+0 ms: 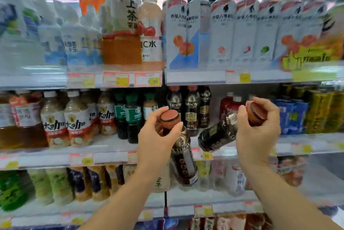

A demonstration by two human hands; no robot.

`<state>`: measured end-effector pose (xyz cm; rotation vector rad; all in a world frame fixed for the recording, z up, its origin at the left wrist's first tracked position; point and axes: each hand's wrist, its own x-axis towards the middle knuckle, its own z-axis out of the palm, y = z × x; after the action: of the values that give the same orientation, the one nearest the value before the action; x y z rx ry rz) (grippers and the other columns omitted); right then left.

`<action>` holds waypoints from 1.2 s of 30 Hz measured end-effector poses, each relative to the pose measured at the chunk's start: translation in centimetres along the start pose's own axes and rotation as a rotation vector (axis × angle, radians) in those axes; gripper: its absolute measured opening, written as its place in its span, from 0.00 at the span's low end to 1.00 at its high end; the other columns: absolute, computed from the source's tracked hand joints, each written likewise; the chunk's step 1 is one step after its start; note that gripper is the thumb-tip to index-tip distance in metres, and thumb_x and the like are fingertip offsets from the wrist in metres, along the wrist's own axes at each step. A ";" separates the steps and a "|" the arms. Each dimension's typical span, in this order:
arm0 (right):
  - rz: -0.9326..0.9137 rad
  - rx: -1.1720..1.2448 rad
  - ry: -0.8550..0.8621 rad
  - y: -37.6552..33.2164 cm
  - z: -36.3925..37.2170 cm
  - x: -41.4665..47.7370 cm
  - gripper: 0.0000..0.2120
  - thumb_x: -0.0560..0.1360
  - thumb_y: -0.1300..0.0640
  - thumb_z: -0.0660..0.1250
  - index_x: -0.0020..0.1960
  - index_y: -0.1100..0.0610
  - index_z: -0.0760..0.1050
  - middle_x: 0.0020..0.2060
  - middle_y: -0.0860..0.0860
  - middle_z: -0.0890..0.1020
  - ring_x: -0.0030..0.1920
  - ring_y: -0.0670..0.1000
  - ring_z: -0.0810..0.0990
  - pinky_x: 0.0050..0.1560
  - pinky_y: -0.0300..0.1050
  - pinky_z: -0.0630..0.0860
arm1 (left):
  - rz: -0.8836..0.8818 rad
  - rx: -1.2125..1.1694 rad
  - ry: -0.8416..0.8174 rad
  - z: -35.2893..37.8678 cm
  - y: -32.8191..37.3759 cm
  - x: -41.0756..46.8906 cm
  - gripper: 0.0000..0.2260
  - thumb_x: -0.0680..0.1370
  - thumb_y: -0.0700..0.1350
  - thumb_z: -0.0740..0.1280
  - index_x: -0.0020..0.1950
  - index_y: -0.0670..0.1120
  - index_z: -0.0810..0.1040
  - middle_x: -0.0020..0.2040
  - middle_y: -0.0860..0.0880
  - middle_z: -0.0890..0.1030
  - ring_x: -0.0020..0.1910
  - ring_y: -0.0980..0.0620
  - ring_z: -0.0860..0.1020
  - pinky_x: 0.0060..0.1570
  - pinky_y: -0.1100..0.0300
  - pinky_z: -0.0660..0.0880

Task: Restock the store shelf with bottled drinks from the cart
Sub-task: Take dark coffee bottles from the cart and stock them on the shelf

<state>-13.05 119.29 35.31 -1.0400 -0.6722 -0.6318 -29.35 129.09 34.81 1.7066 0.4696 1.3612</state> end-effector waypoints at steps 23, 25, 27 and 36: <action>0.398 -0.122 -0.472 11.6 6.0 3.7 0.38 0.62 0.50 0.78 0.66 0.53 0.63 0.57 0.49 0.75 0.58 0.49 0.75 0.55 0.37 0.72 | -0.058 0.079 0.025 0.9 -3.6 3.2 0.17 0.69 0.46 0.74 0.52 0.64 0.75 0.46 0.65 0.80 0.47 0.66 0.79 0.48 0.63 0.76; 0.383 -0.216 -0.536 12.6 6.3 3.7 0.40 0.62 0.51 0.78 0.68 0.55 0.63 0.61 0.52 0.72 0.61 0.51 0.72 0.62 0.46 0.71 | -0.055 0.089 0.021 1.2 -3.7 3.4 0.17 0.69 0.46 0.74 0.52 0.63 0.75 0.47 0.64 0.81 0.47 0.65 0.79 0.48 0.63 0.76; 0.401 -0.254 -0.578 13.2 6.9 4.5 0.39 0.62 0.51 0.78 0.68 0.55 0.63 0.61 0.52 0.72 0.60 0.51 0.72 0.61 0.47 0.70 | -0.050 0.105 0.008 1.5 -3.9 3.7 0.18 0.69 0.47 0.73 0.55 0.62 0.75 0.48 0.62 0.81 0.48 0.65 0.79 0.49 0.65 0.77; 0.496 -0.292 -0.726 15.9 6.0 3.3 0.40 0.64 0.53 0.78 0.69 0.57 0.62 0.58 0.52 0.75 0.60 0.54 0.75 0.56 0.47 0.72 | -0.057 0.081 -0.054 1.8 -4.5 4.0 0.19 0.70 0.45 0.74 0.57 0.61 0.75 0.48 0.60 0.82 0.48 0.64 0.80 0.50 0.69 0.76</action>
<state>-0.28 130.16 31.04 -1.6660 -0.9118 0.1108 -25.37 133.75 33.51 1.7772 0.5454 1.2676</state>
